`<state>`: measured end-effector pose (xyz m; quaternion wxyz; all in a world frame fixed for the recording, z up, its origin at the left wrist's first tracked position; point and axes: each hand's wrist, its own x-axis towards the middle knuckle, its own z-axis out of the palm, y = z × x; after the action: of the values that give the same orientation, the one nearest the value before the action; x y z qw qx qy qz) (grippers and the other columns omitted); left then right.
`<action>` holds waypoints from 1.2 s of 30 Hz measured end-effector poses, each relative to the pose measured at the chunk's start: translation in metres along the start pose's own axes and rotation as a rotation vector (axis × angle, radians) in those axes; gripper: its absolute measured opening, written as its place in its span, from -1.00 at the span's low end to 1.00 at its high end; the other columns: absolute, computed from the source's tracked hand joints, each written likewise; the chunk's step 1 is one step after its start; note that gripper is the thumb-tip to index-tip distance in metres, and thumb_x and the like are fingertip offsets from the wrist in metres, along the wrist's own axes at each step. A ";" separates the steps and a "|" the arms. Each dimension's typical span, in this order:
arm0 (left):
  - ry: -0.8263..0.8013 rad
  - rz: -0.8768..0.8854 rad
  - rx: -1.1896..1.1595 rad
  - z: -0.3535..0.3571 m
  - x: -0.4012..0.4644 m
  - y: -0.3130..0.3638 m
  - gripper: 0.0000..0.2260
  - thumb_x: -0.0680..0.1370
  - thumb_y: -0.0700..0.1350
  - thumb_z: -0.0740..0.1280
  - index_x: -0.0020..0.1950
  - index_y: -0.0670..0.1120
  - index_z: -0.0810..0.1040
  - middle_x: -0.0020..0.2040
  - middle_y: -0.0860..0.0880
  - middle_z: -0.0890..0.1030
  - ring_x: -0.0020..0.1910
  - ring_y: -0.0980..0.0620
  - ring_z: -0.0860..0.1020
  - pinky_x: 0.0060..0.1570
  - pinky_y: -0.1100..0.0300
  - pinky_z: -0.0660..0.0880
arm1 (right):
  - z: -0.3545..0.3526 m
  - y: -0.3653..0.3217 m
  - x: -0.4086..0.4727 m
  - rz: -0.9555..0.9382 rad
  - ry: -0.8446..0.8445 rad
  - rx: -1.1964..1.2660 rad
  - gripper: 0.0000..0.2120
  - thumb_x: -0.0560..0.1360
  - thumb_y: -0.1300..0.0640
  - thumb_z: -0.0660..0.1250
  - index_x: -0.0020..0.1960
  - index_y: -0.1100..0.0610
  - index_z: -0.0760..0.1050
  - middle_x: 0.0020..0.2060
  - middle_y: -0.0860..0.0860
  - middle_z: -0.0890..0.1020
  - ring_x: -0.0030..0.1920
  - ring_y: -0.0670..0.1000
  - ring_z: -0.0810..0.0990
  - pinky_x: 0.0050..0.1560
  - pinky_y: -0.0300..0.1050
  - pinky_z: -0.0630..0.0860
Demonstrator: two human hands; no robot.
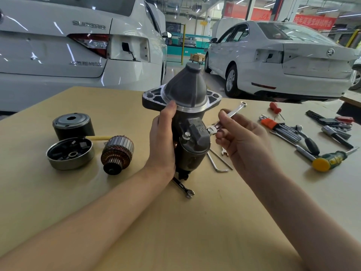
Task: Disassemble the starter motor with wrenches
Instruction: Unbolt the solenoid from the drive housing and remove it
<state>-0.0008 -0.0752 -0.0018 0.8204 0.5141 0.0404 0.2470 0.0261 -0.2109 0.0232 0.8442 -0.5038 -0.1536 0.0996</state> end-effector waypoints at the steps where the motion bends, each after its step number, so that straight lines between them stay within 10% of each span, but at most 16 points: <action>1: -0.042 0.023 0.011 0.001 0.000 0.000 -0.28 0.28 0.32 0.31 0.20 -0.22 0.54 0.07 -0.22 0.63 0.05 -0.14 0.61 0.16 -0.06 0.51 | 0.000 0.000 -0.001 -0.019 -0.015 -0.042 -0.71 0.33 0.16 0.43 0.00 0.25 0.52 -0.43 0.05 0.56 -0.49 -0.09 0.55 -0.42 -0.30 0.53; 8: -0.143 0.019 0.023 0.003 -0.003 0.002 -0.26 0.31 0.31 0.28 0.24 -0.25 0.53 -0.02 -0.18 0.63 -0.03 -0.10 0.60 0.01 -0.01 0.50 | 0.003 0.000 -0.003 0.011 -0.048 -0.036 -0.84 0.36 0.16 0.40 -0.12 0.23 0.53 -0.46 0.02 0.51 -0.54 -0.13 0.46 -0.51 -0.33 0.45; 25: 0.223 -0.063 -0.153 0.001 -0.003 0.002 -0.08 0.16 0.37 0.38 0.36 -0.17 0.43 0.28 -0.24 0.56 0.27 -0.20 0.54 0.31 -0.23 0.43 | 0.002 0.013 -0.004 -0.019 -0.020 0.166 -0.76 0.34 0.33 0.27 -0.45 0.10 0.36 -0.53 0.10 0.50 -0.63 -0.05 0.37 -0.57 -0.31 0.34; 36: 0.222 -0.080 -0.151 0.002 -0.005 0.003 -0.05 0.13 0.36 0.38 0.38 -0.18 0.41 0.25 -0.21 0.59 0.25 -0.18 0.56 0.29 -0.22 0.44 | 0.006 0.015 -0.006 -0.085 -0.055 0.054 -0.77 0.47 0.40 0.27 -0.27 0.16 0.34 -0.46 0.15 0.58 -0.59 -0.01 0.48 -0.53 -0.25 0.44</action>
<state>-0.0053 -0.0782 0.0009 0.8565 0.4183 0.1327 0.2716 0.0183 -0.2010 0.0116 0.8563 -0.4710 -0.1955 0.0816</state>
